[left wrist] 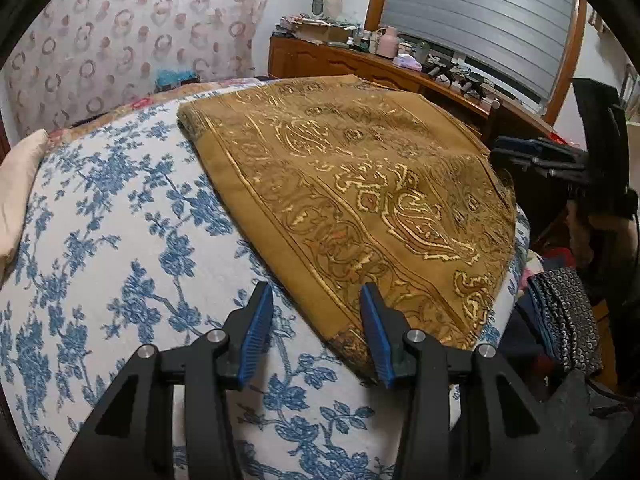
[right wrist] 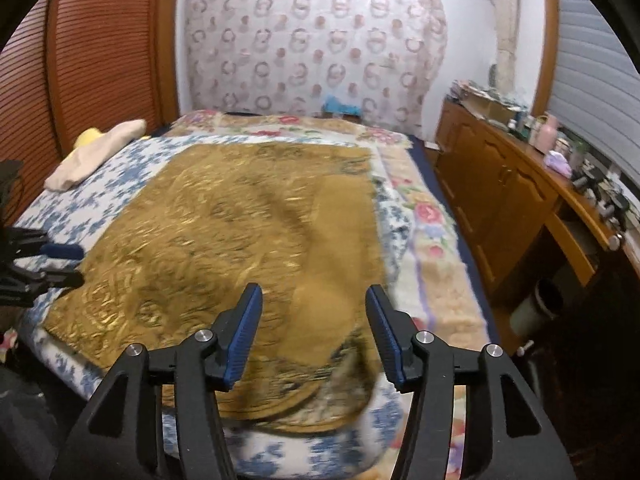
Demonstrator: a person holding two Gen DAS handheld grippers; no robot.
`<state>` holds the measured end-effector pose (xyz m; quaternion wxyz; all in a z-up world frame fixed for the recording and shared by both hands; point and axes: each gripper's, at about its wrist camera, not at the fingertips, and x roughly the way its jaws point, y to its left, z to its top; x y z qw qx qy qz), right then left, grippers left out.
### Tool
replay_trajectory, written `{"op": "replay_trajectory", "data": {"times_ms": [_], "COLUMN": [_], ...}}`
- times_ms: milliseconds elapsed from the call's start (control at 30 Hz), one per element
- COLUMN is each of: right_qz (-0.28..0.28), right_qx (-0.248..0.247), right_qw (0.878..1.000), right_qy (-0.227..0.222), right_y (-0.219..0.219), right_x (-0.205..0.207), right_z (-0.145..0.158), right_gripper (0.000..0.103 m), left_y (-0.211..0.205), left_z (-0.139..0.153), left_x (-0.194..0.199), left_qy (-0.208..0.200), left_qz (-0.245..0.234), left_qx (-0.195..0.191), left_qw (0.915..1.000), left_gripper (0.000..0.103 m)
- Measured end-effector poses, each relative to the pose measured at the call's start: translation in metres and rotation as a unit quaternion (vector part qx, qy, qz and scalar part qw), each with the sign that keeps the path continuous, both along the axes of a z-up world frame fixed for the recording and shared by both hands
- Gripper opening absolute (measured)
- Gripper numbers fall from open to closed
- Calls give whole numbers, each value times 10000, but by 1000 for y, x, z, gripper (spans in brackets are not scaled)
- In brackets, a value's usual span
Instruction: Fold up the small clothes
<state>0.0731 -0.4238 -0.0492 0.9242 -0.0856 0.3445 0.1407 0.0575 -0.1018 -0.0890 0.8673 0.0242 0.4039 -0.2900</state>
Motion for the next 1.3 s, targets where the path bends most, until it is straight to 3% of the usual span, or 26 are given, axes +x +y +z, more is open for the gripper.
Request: {"op": "replay_trajectory", "data": {"times_ms": [367,433,533,933,1300], "right_qz": [685,728,814,1278,1381], "right_qx": [31,26,31,140,-279], "right_qw": [9971,9967,9959,9911,9888], "right_qy": [334,354,405,356,493], "right_y": [46,50,54,75,85], "right_x": [-12,-13,-15,-39,-35], "right_z": [-25,-27,-29,-14,-39], "right_gripper": [60,60,63,66,68], "left_y": [-5,-6,-7,-7,-14], "left_z": [1,1,5,66,76], "left_x": [-5,-5,-6,11,36], "left_qy": [46,177,162,-517,-649], "left_qz": [-154,-293,-374,-180,-16], "left_qx": [-6,-147,-226,-689,-787], "left_qw": [9999,9993,9989,9961,9948], "left_gripper": [36,14,1,0,0]}}
